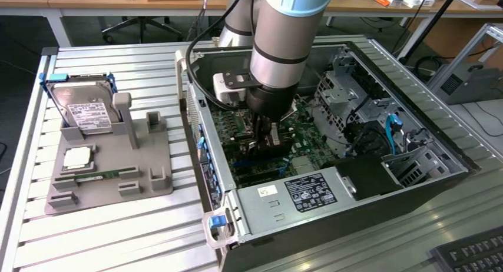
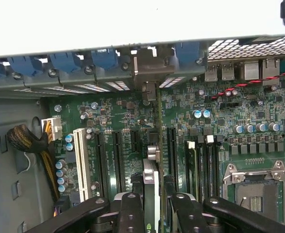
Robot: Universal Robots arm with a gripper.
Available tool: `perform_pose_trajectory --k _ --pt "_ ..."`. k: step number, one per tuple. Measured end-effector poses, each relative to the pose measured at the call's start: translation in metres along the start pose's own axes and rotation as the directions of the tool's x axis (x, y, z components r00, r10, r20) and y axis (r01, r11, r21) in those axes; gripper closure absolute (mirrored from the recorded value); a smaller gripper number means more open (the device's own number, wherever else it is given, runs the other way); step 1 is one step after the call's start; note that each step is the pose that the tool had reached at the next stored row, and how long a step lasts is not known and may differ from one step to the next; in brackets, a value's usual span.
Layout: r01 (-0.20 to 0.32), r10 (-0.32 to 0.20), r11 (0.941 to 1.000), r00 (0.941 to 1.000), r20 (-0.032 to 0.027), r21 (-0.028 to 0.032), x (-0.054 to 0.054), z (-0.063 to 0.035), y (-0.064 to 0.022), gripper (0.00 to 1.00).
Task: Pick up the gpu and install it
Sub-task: 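Insert the gpu into the slot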
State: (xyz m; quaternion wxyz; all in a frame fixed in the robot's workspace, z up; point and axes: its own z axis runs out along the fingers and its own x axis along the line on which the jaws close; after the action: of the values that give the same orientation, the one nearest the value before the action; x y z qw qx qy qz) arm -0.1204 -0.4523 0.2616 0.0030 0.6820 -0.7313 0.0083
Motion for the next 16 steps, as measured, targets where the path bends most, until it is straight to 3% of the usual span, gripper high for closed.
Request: perform_pose_trajectory --k 16 --pt "0.048 -0.048 0.9989 0.9989 -0.0005 0.0007 -0.0022 0.0022 0.0002 0.73"
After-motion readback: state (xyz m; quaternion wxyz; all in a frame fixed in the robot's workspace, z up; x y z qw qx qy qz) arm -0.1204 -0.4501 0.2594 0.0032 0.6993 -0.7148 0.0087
